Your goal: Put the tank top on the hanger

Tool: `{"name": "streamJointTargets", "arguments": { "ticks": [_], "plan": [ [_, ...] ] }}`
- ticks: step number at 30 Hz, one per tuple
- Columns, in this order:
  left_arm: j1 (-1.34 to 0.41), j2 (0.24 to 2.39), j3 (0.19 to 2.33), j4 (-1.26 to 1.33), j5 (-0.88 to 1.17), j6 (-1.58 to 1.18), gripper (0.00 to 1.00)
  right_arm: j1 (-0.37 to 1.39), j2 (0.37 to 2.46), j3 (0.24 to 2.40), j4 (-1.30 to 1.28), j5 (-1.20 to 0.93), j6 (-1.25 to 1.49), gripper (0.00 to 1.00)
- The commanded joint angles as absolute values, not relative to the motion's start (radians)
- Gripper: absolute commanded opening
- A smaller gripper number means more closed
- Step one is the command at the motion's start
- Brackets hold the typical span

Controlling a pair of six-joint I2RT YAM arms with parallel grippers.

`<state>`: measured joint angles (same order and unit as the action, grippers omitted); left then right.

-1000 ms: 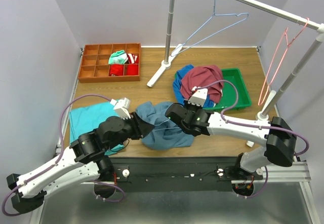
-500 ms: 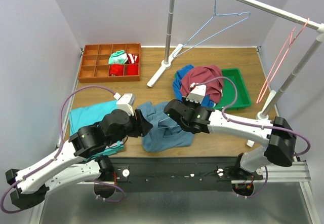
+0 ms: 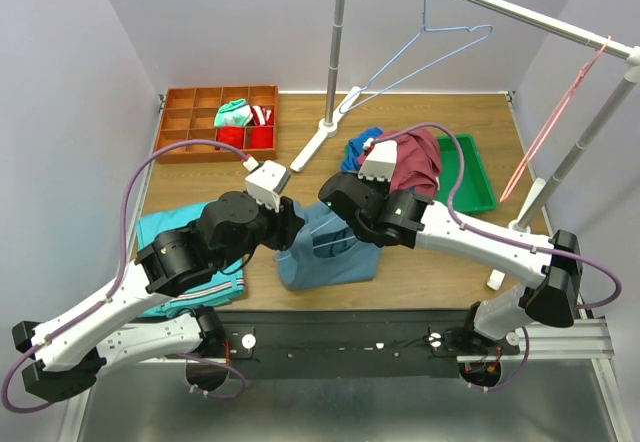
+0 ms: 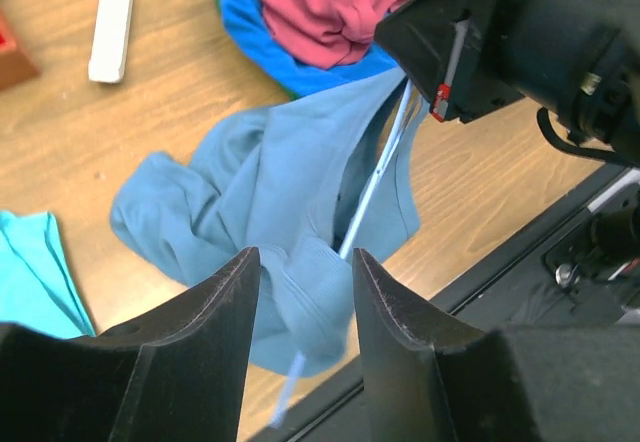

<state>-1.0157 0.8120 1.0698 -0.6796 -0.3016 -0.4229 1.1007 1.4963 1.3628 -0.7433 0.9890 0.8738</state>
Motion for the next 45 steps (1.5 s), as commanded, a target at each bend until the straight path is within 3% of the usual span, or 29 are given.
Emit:
{"name": "streamJointTargets", "arguments": {
  "ticks": [1,17,33,45],
  "plan": [
    [-1.014,0.833,1.094,-0.637,-0.204,-0.270,0.50,1.109,1.517,1.407,-0.844,0.982,0.848,0.01],
    [-1.014,0.920,1.069,-0.543,0.063,-0.224,0.59,1.109,1.503,1.526,-0.856,1.003,0.706,0.01],
    [-1.014,0.881,0.924,-0.575,0.092,-0.348,0.58,1.109,1.539,1.526,-0.835,1.002,0.695,0.01],
    [-1.014,0.683,0.804,-0.486,0.066,-0.425,0.61,1.109,1.568,1.519,-0.810,0.988,0.696,0.01]
  ]
}}
